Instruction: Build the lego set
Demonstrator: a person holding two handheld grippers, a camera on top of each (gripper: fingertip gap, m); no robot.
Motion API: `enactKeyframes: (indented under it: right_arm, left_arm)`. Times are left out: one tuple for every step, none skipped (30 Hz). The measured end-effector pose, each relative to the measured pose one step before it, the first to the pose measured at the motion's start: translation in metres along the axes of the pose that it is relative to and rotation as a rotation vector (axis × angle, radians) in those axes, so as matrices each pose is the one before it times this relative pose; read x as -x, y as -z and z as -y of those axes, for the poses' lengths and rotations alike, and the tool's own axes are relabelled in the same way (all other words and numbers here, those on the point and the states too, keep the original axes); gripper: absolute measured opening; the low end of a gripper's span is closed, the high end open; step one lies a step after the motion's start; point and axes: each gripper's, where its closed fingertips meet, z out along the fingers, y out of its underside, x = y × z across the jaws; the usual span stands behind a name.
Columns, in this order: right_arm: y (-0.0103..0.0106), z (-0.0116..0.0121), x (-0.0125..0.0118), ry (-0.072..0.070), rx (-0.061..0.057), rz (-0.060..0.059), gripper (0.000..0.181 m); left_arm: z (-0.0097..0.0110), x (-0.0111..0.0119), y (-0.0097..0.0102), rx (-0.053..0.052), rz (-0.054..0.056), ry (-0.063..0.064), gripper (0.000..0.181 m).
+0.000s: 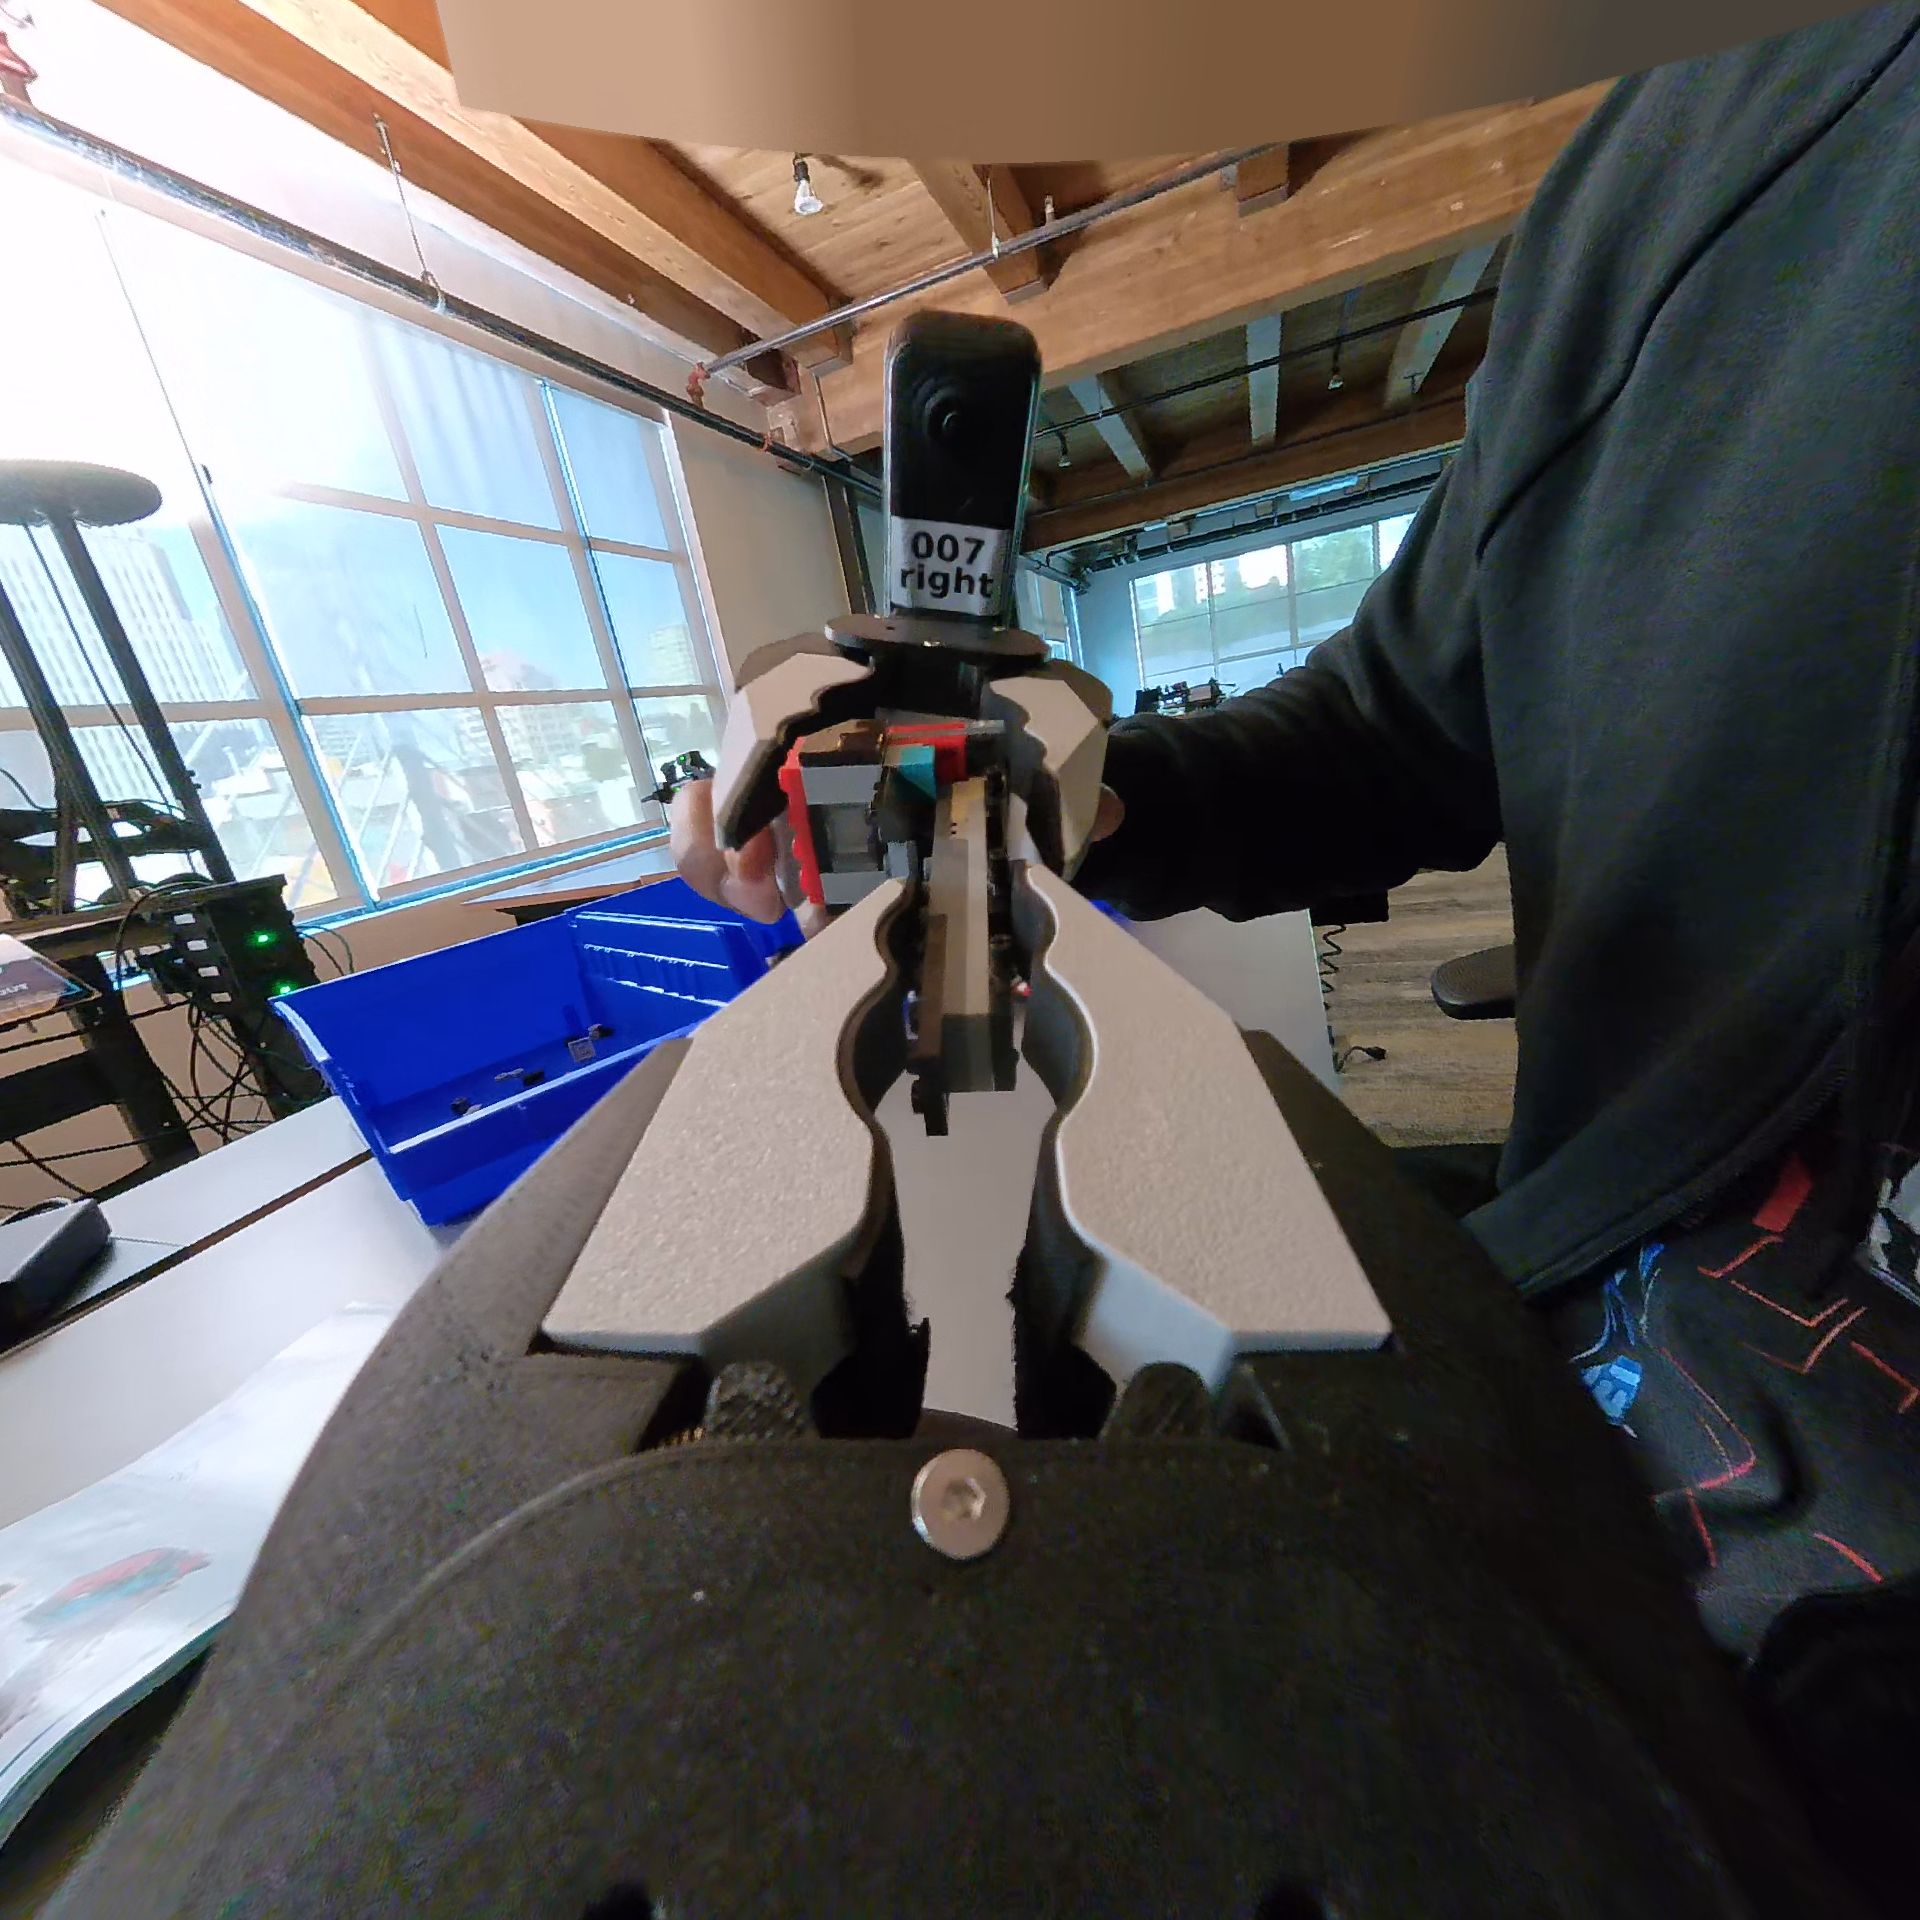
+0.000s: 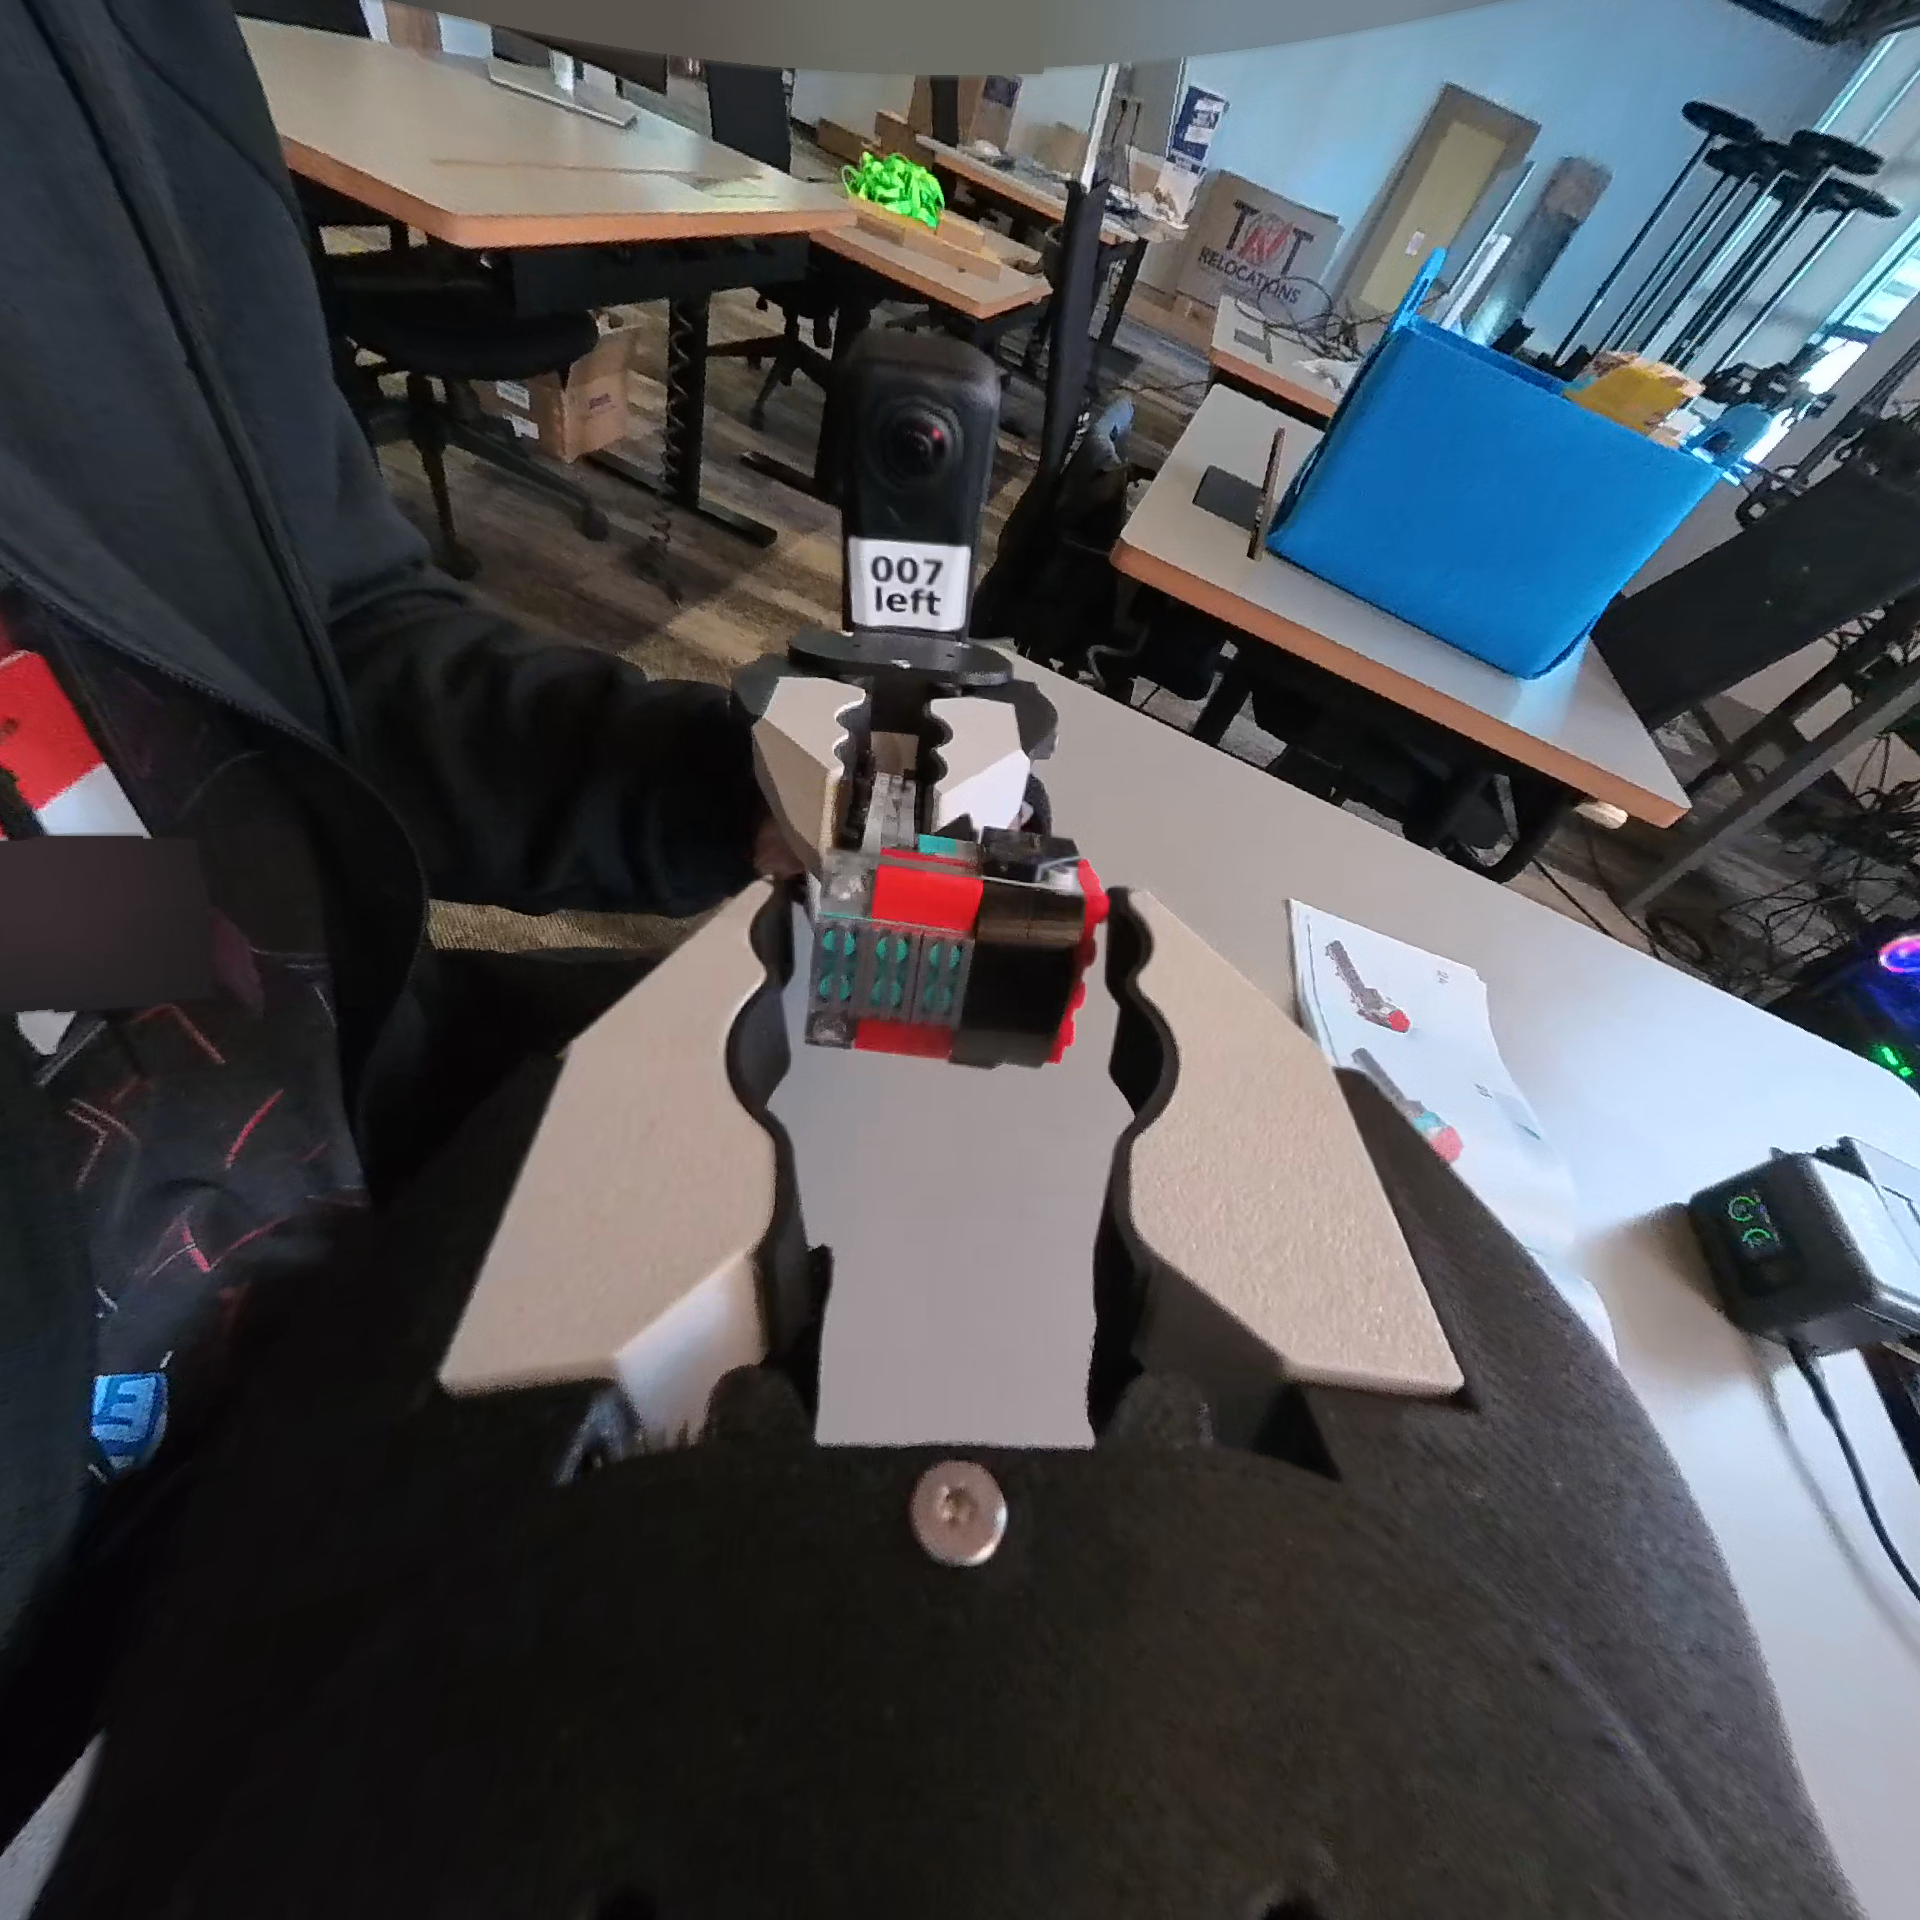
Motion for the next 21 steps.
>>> enactKeyframes:
  right_arm:
    - [-0.00119,-0.00045,0.00032,0.0048,0.0061,-0.0013,0.057]
    - [-0.00066,0.00030,0.00070,0.0029,-0.0002,0.0024,0.055]
    - [-0.00025,0.00037,0.00044,-0.0019,-0.0024,0.0042,0.055]
    - [0.00002,0.00010,0.00013,-0.0056,-0.0011,0.0034,0.055]
    - [-0.00003,0.00009,-0.00010,-0.0037,-0.0029,0.0010,0.055]
    - [0.00020,0.00038,0.00024,0.0000,-0.0051,0.0008,0.054]
    - [-0.00001,0.00026,0.00026,-0.0013,-0.0037,0.0005,0.054]
    - [-0.00008,-0.00018,0.00016,-0.0035,0.0015,0.0000,0.054]
    - [-0.00008,-0.00018,0.00052,0.0043,0.0012,-0.0003,0.054]
    - [-0.00015,-0.00017,0.00059,0.0039,0.0010,0.0010,0.054]
    - [-0.00007,0.00007,0.00019,-0.0009,0.0008,0.0001,0.053]
    - [-0.00007,0.00057,0.00029,-0.0016,-0.0026,0.0008,0.053]
    - [0.00013,0.00088,0.00043,-0.0005,-0.0054,0.0018,0.053]
    - [0.00008,0.00073,0.00027,-0.0020,-0.0054,0.0012,0.053]
    - [0.00007,0.00058,-0.00005,-0.0010,-0.0047,-0.0014,0.053]
    - [0.00002,0.00015,0.00023,-0.0008,-0.0024,-0.0006,0.053]
    - [-0.00006,-0.00031,0.00022,0.0002,-0.0003,-0.0001,0.053]
    - [-0.00004,-0.00022,0.00042,0.0026,-0.0013,0.0006,0.053]
    - [0.00001,-0.00034,0.00021,-0.0026,-0.0003,0.0015,0.053]
    - [0.00014,-0.00026,0.00057,-0.0028,-0.0006,0.0045,0.053]
    - [0.00033,-0.00015,0.00025,-0.0006,-0.0009,0.0029,0.052]
  left_arm:
    - [-0.00065,-0.00090,-0.00026,0.0034,-0.0056,0.0045,0.015]
    - [-0.00081,-0.00103,-0.00032,0.0041,-0.0069,0.0045,0.015]
    - [-0.00016,-0.00067,0.00004,0.0007,-0.0047,0.0047,0.015]
    - [0.00011,-0.00009,0.00003,-0.0006,-0.0022,0.0053,0.015]
    - [-0.00015,0.00002,-0.00001,0.0005,-0.0010,0.0034,0.015]
    - [-0.00015,-0.00010,-0.00018,-0.0003,-0.0013,0.0018,0.015]
    - [-0.00009,-0.00034,-0.00012,-0.0003,-0.0019,0.0016,0.015]
    - [-0.00021,-0.00006,0.00000,0.0005,-0.0011,0.0010,0.015]
    - [-0.00040,-0.00031,0.00004,0.0019,-0.0024,0.0001,0.015]
    - [-0.00052,-0.00048,0.00012,0.0022,-0.0032,-0.0006,0.015]
    - [-0.00030,-0.00035,0.00001,0.0007,-0.0019,0.0003,0.015]
    - [0.00007,-0.00021,-0.00002,-0.0019,-0.0017,0.0010,0.015]
    - [0.00033,-0.00044,-0.00008,-0.0029,-0.0028,0.0010,0.015]
    - [0.00037,-0.00039,-0.00018,-0.0026,-0.0023,0.0011,0.015]
    - [0.00032,-0.00007,-0.00010,-0.0023,-0.0010,0.0009,0.015]
    - [0.00008,-0.00007,-0.00004,-0.0014,-0.0014,0.0010,0.015]
    - [-0.00024,-0.00022,0.00006,0.0009,-0.0018,0.0006,0.015]
    - [-0.00049,-0.00026,0.00006,0.0018,-0.0018,0.0005,0.015]
    - [-0.00033,-0.00034,-0.00006,0.0014,-0.0014,0.0009,0.015]
    - [-0.00055,-0.00036,-0.00011,0.0020,-0.0019,0.0005,0.015]
    - [-0.00050,-0.00032,-0.00022,0.0022,-0.0016,0.0004,0.015]
